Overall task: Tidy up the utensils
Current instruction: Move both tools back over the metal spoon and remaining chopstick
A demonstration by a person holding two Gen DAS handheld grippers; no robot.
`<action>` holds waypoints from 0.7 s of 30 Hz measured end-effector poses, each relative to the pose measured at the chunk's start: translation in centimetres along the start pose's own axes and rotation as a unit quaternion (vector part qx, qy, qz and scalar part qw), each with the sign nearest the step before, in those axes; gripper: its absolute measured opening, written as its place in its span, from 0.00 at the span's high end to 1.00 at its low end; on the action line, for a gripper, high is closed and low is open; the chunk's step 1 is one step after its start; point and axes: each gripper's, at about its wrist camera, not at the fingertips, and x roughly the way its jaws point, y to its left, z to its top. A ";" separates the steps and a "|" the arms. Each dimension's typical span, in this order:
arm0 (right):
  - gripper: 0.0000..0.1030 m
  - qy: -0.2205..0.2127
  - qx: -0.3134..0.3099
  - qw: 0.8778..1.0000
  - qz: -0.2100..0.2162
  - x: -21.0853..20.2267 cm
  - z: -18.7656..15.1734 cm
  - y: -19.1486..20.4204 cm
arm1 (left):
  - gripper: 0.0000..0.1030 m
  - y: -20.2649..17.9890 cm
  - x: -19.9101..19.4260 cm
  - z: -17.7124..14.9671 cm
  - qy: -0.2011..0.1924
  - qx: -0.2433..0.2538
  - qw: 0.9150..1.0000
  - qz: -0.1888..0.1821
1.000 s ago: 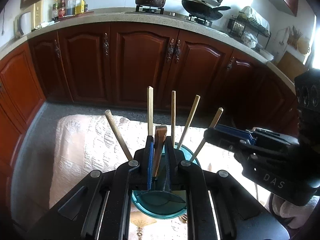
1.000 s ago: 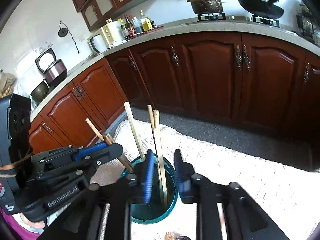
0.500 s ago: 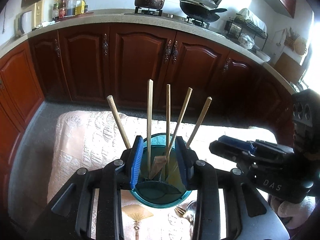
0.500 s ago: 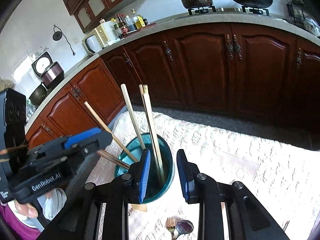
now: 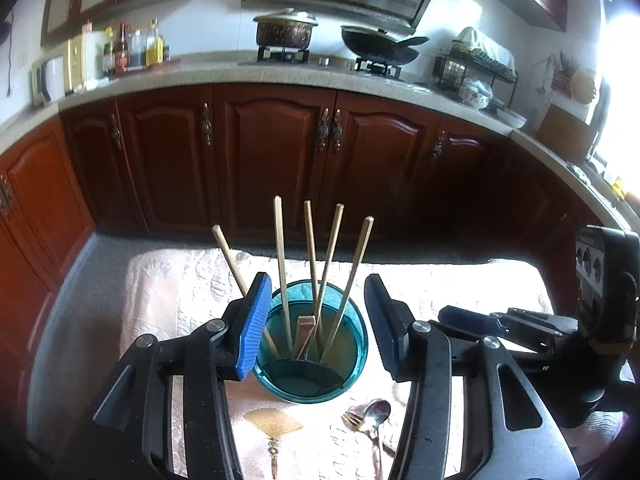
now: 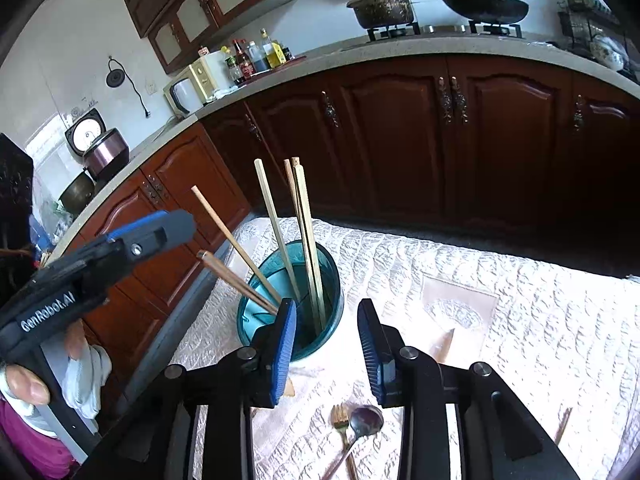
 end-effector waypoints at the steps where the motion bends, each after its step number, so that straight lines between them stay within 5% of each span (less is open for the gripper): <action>1: 0.69 -0.001 -0.001 1.000 -0.002 -0.4 -0.3 -0.1 | 0.53 -0.2 -0.4 0.0 -0.004 0.004 1.000 0.000; 21: 0.62 -0.006 0.025 0.998 -0.057 -6.2 -4.9 -3.7 | 0.42 -4.3 -5.1 -1.1 -0.030 0.041 0.998 -0.028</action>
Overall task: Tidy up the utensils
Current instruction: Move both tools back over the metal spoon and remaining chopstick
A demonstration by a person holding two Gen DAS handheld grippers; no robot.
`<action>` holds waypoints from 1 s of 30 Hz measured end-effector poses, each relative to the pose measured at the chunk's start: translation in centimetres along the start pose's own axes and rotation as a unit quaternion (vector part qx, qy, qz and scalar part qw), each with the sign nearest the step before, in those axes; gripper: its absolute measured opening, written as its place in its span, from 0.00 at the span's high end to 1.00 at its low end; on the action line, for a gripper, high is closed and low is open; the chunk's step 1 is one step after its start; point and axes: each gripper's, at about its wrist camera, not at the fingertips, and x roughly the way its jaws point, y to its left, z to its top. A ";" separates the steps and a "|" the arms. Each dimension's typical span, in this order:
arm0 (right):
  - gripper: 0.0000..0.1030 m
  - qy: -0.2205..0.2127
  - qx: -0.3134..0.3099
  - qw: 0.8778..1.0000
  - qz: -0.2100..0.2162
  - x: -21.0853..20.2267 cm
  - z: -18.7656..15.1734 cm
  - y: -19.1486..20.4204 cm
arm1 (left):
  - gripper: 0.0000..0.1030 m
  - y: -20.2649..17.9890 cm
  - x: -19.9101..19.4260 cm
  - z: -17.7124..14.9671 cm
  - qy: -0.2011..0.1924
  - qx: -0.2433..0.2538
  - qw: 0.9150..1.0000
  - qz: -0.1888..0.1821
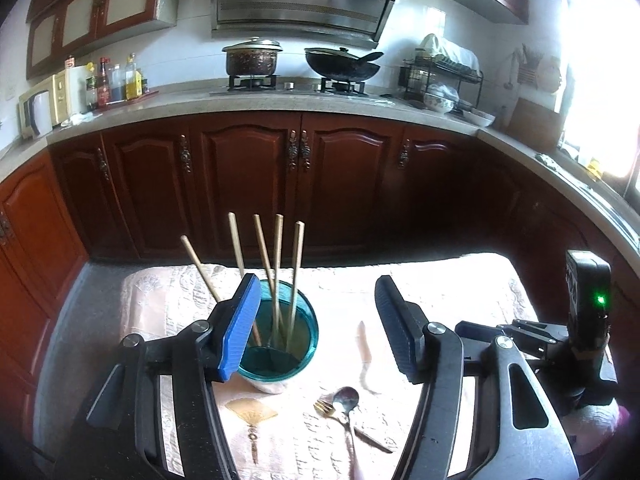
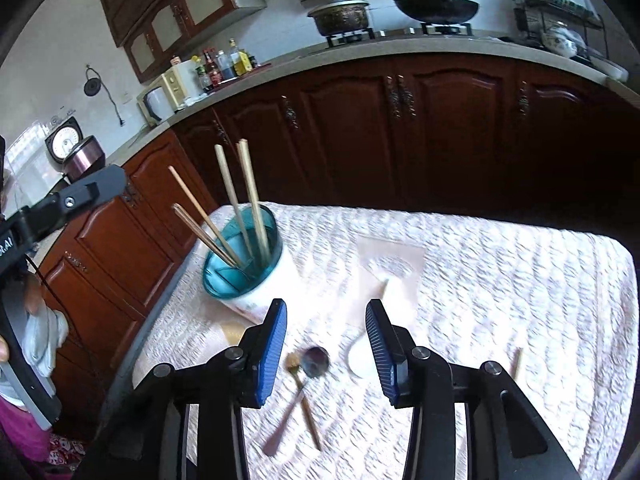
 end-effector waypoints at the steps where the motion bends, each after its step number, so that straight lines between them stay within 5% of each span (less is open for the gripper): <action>1: 0.62 0.001 0.001 1.000 -0.005 -0.2 -0.4 -0.3 | 0.42 -0.2 0.0 -0.1 0.002 0.001 1.000 -0.004; 11: 0.62 0.042 0.046 0.997 -0.049 -0.5 -5.6 -6.1 | 0.42 -1.8 1.6 -4.6 0.058 0.016 0.997 -0.045; 20: 0.62 0.069 0.112 0.989 -0.073 0.7 -9.9 -12.2 | 0.46 -1.7 8.9 -12.1 0.178 -0.003 0.983 -0.050; 30: 0.62 0.084 0.162 0.979 -0.088 2.9 -11.3 -17.9 | 0.46 -1.2 16.0 -14.5 0.231 0.003 0.972 -0.048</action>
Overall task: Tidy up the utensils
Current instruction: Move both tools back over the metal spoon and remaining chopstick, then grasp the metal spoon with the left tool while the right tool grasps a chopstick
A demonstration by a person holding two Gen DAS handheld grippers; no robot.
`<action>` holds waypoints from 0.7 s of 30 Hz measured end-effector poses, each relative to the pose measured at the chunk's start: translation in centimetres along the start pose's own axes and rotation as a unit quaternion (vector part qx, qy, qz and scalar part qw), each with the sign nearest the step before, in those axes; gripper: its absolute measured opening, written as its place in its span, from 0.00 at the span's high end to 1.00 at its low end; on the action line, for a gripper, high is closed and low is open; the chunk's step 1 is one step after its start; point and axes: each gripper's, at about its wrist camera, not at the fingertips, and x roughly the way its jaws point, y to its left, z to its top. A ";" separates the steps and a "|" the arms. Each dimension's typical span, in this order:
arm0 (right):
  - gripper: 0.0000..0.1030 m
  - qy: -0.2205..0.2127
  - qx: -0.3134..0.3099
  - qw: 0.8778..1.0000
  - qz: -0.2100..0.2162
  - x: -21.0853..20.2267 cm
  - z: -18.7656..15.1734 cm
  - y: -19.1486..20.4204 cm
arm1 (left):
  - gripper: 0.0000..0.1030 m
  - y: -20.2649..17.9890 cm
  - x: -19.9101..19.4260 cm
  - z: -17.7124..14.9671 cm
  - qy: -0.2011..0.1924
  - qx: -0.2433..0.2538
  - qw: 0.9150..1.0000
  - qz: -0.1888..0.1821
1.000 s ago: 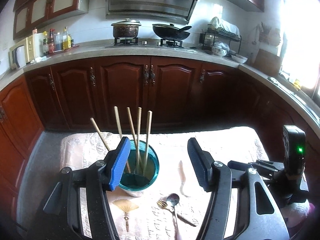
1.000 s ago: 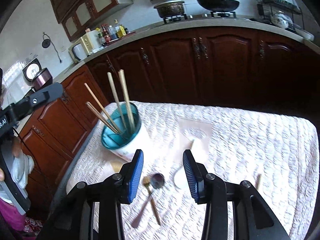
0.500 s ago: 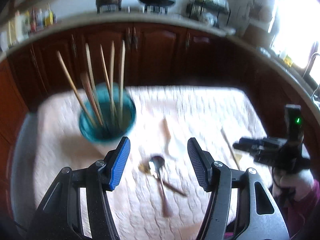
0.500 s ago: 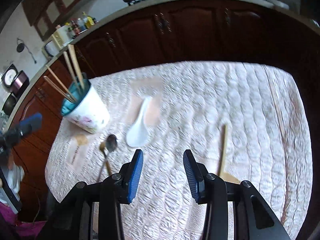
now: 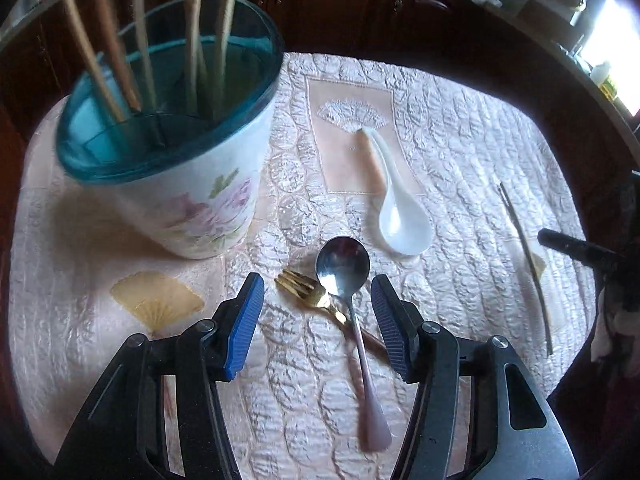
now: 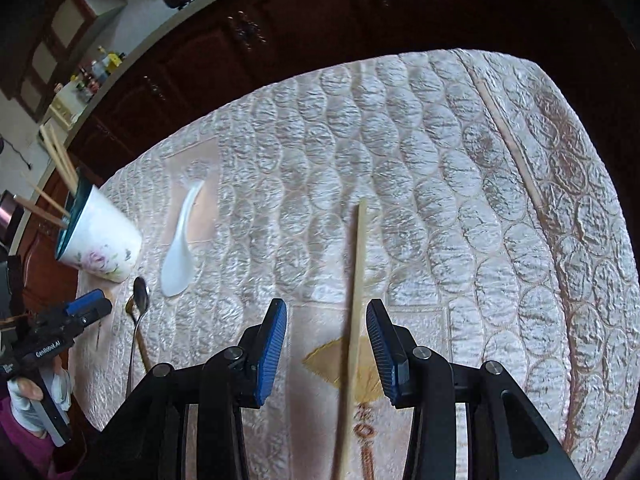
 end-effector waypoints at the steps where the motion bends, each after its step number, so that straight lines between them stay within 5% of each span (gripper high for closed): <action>1: 0.62 0.002 0.002 1.000 0.001 0.3 0.2 -0.1 | 0.46 -0.1 0.6 0.2 0.003 0.005 1.000 -0.002; 7: 0.62 0.018 -0.003 1.000 0.009 1.7 1.3 -0.8 | 0.55 -0.2 3.4 1.1 0.024 0.028 0.999 0.002; 12: 0.62 0.020 0.005 1.000 0.007 2.7 2.6 -1.6 | 0.73 -0.5 4.8 1.7 0.040 0.046 0.998 -0.002; 21: 0.90 0.028 -0.005 1.000 -0.008 5.1 5.4 -2.1 | 0.93 -1.3 5.2 2.1 0.048 0.072 0.996 -0.001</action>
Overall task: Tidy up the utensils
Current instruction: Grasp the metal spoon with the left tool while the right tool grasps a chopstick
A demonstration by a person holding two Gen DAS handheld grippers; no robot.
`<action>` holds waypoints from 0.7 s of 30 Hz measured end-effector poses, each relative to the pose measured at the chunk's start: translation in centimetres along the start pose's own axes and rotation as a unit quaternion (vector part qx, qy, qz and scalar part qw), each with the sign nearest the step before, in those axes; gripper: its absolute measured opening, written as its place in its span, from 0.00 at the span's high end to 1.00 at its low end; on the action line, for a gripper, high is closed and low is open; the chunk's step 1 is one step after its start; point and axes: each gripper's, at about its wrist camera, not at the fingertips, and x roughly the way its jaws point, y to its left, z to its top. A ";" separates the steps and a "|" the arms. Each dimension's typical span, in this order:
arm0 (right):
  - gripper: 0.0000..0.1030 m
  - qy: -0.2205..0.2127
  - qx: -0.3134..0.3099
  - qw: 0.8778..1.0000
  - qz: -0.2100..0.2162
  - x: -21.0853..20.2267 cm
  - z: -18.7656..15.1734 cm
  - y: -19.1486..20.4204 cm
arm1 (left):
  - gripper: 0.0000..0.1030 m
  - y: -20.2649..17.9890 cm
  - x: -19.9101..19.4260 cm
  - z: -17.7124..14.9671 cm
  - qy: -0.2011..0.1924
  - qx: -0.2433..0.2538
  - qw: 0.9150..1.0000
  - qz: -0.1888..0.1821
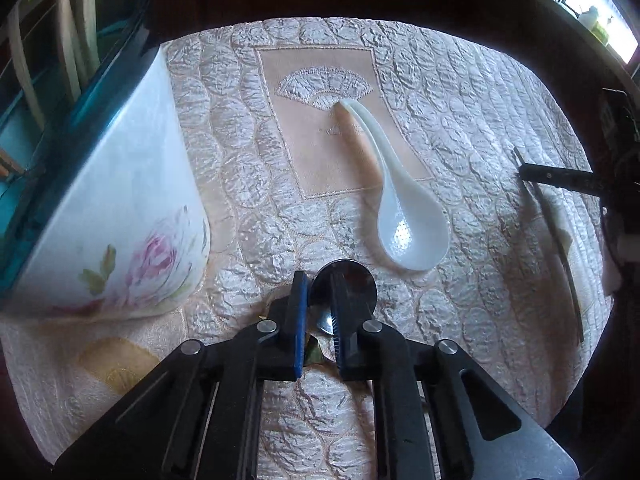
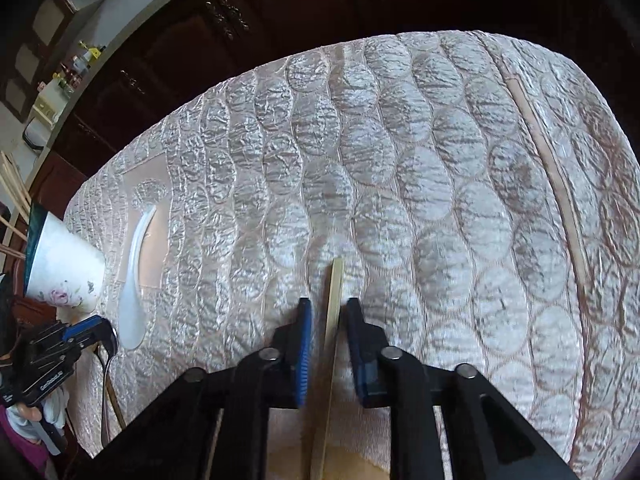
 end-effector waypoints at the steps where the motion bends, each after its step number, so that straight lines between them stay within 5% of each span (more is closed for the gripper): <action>1: 0.93 0.000 -0.001 1.000 0.002 0.1 0.1 0.2 | 0.94 -0.1 -0.2 0.0 -0.002 0.001 1.000 0.000; 14: 0.94 -0.047 -0.038 0.997 0.040 -6.2 -3.0 3.3 | 1.00 0.1 -3.6 -0.9 -0.027 -0.027 0.999 -0.023; 21: 0.95 -0.029 -0.045 0.998 0.037 -5.7 -4.2 3.9 | 1.00 0.6 -3.7 -1.6 -0.027 -0.044 0.998 -0.021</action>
